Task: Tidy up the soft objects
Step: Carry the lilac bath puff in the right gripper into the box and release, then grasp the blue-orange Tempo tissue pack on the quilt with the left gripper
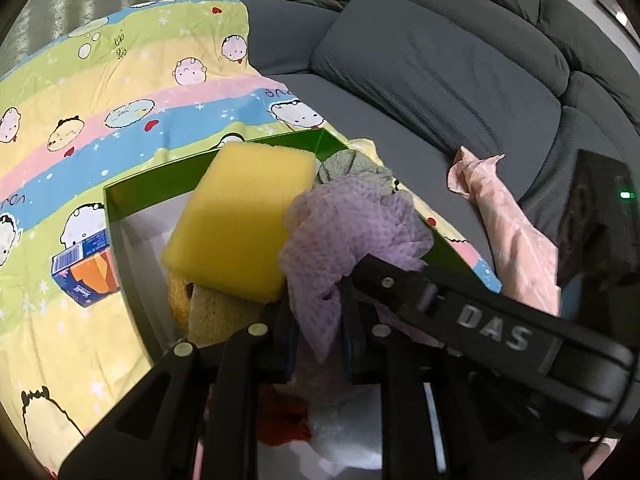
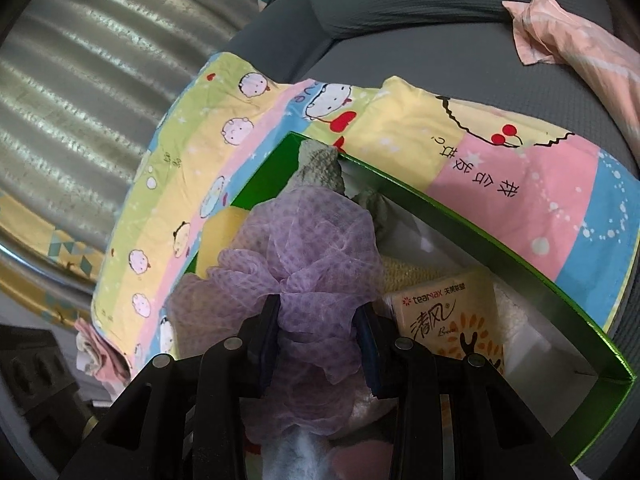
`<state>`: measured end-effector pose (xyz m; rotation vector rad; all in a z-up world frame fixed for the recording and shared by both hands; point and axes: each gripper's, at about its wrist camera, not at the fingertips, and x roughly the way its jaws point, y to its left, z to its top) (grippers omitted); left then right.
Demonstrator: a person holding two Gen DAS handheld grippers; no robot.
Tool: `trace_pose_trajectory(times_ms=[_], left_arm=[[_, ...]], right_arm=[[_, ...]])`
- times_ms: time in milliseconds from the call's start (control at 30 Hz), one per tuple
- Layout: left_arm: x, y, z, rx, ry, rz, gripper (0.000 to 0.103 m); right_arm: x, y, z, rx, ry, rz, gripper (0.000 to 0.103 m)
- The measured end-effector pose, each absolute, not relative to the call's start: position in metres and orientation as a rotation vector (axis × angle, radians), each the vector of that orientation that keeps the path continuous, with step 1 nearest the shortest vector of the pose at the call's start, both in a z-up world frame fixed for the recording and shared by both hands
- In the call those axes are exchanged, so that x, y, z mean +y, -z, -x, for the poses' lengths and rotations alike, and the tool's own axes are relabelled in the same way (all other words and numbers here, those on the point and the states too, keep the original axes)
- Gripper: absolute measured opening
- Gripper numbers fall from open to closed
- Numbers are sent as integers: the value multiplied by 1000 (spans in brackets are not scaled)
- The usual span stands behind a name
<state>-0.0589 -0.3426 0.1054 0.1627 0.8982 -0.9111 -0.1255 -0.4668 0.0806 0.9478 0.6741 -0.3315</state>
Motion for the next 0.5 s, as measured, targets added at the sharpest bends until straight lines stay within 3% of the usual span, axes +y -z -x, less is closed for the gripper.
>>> trace_pose_trajectory(times_ms=[133, 167, 233, 300, 367, 500], left_arm=[[-325, -121, 61, 878, 945, -140, 22], [-317, -126, 58, 872, 933, -133, 29], [-301, -137, 50, 843, 892, -108, 49], [-279, -146, 37, 782, 816, -72, 86], [-259, -148, 21, 737, 712, -60, 93], [-228, -128, -16, 798, 572, -42, 93]], right_arm=[[-467, -83, 131, 662, 331, -954, 37], [-468, -84, 134, 655, 327, -961, 40], [-468, -87, 138, 640, 317, -966, 51], [-466, -96, 145, 603, 325, -950, 70], [-464, -106, 151, 557, 356, -923, 78], [-463, -120, 166, 485, 434, -882, 78]])
